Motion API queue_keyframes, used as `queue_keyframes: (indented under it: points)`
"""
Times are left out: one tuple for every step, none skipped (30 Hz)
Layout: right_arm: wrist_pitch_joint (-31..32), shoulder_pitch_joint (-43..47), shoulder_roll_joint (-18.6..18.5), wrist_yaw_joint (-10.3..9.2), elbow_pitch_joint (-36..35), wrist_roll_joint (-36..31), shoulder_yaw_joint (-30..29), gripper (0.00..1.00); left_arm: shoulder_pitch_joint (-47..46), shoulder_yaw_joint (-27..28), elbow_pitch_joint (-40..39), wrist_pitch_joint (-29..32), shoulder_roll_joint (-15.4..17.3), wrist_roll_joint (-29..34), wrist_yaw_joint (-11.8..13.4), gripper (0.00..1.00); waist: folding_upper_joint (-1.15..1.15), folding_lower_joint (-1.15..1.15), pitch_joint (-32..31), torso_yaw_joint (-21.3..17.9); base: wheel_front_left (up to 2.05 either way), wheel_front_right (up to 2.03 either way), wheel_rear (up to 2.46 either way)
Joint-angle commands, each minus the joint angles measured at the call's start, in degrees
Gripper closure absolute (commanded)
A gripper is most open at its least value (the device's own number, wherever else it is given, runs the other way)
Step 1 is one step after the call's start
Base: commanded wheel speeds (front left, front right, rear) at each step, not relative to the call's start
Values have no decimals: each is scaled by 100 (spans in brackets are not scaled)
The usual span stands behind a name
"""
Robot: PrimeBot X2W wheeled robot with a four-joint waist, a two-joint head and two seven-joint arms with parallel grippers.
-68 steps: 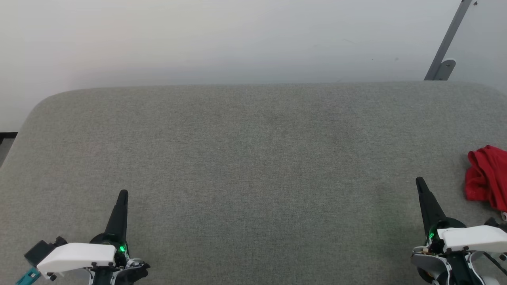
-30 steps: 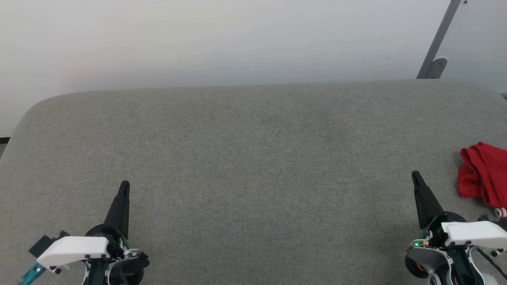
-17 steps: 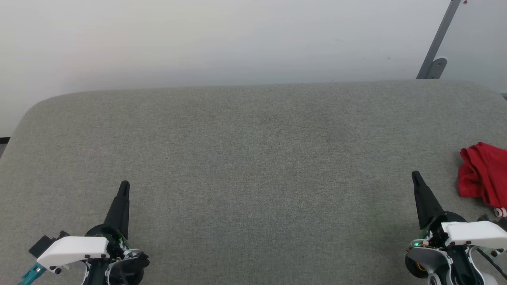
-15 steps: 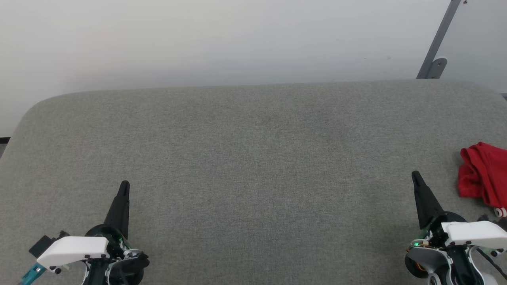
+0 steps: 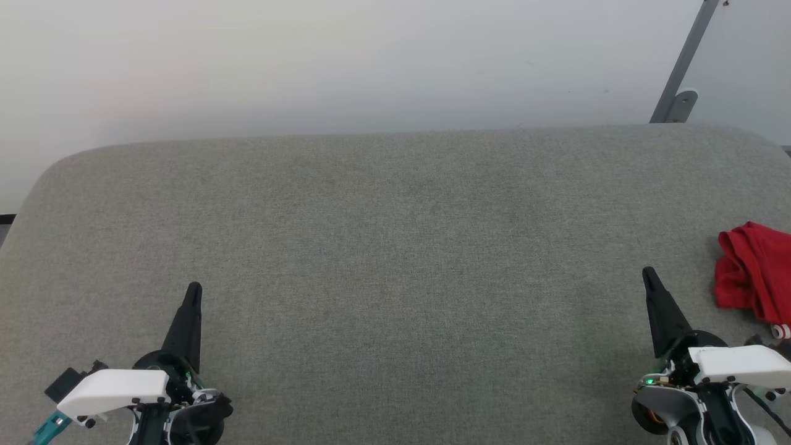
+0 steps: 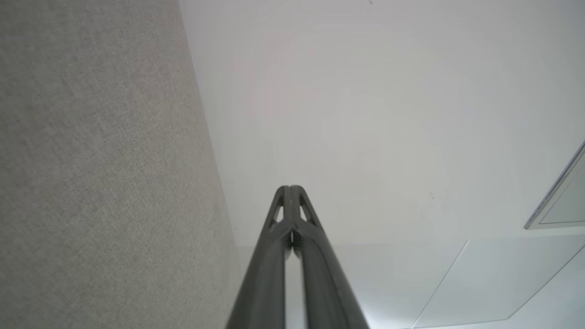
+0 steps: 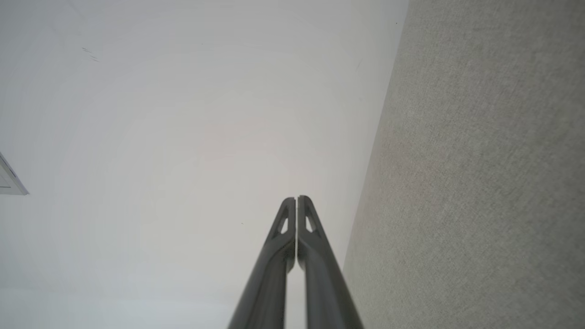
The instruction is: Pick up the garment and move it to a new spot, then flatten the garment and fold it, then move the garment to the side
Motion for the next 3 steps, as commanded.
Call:
queue_keyframes:
  points:
    - [12,-26,9,0,7,21,-3,100,-69,21,-4,31,-14,3,-16,100,0,0,0,0,0,0,0]
    - [12,-26,9,0,7,21,-1,100,-69,22,-4,32,-14,4,-16,100,0,0,0,0,0,0,0]
    - [12,-26,9,0,6,22,-1,100,-69,23,-4,33,-15,5,-16,100,0,0,0,0,0,0,0]
